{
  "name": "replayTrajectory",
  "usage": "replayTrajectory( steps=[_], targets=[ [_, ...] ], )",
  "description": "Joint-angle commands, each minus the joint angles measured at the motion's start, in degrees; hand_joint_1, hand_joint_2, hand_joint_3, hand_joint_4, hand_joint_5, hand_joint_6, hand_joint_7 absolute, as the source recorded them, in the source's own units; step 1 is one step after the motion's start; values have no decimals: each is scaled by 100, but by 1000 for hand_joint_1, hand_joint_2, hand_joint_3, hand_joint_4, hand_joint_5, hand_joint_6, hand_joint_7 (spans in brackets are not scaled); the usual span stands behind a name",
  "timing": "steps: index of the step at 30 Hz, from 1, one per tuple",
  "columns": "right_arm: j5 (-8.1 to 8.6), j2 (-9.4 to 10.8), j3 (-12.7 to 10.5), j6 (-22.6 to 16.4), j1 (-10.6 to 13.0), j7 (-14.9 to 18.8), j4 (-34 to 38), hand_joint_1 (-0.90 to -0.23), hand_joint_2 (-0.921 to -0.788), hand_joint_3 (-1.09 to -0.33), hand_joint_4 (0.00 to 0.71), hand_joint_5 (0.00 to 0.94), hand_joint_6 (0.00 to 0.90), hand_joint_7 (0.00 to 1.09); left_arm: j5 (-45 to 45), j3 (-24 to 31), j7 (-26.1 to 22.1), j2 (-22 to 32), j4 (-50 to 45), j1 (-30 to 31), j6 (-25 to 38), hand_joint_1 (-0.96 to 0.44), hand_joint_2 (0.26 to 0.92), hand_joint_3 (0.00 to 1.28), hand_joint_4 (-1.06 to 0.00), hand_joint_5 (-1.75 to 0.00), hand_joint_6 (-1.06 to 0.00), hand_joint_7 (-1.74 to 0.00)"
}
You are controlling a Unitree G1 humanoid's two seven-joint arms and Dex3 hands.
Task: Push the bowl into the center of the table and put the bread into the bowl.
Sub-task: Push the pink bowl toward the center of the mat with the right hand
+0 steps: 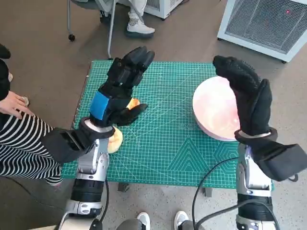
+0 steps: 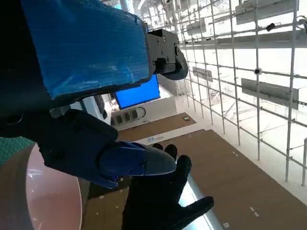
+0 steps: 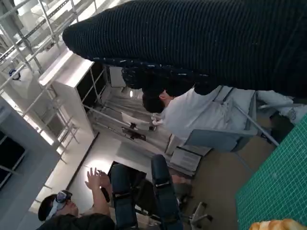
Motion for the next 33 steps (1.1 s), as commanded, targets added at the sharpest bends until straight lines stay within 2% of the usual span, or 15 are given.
replayTrajectory(
  steps=[1, 6, 11, 16, 20, 23, 28, 30, 33],
  targets=[
    [8, -50, -1, 132, 22, 48, 37, -774, -921, -676, 205, 0, 65, 535, 76, -10, 27, 53, -12, -68, -26, -576, 921, 304, -46, -236, 1, -537],
    [57, -112, -59, 169, 61, 78, -20, -776, -921, -675, 206, 0, 63, 535, 77, -9, 34, 58, -20, -70, -28, -575, 921, 305, -43, -236, 1, -534],
    [238, -319, -293, 167, 135, 205, -45, -778, -921, -675, 206, 0, 62, 535, 63, 3, 20, 73, -14, -62, -43, -575, 921, 305, -43, -236, 1, -531],
    [313, -545, -593, 25, 169, 221, 116, -774, -921, -697, 200, 0, 53, 534, 48, 26, 0, 95, 16, -57, -78, -573, 921, 304, -44, -237, 1, -532],
    [226, -709, -863, -184, 124, 64, 444, -767, -921, -724, 189, 0, 40, 534, 24, 63, -22, 113, 86, -68, -114, -568, 921, 302, -43, -236, 1, -530],
    [71, -817, -1053, -353, 64, -173, 751, -761, -921, -753, 175, 0, 23, 539, 10, 83, -31, 114, 146, -79, -145, -567, 921, 301, -40, -234, 1, -519],
    [-93, -982, -1285, -551, -70, -528, 1337, -756, -921, -795, 157, 0, 2, 543, 15, 81, -17, 92, 207, -96, -192, -567, 921, 301, -39, -230, 1, -504],
    [-123, -1063, -1381, -625, -163, -647, 1688, -748, -921, -803, 151, 0, 1, 538, 35, 79, 3, 86, 228, -104, -217, -568, 921, 300, -38, -228, 1, -502],
    [-58, -1187, -1505, -751, -344, -716, 2332, -733, -921, -810, 138, 0, 0, 528, 49, 81, 26, 80, 268, -121, -243, -573, 921, 300, -40, -226, 1, -501]
  ],
)
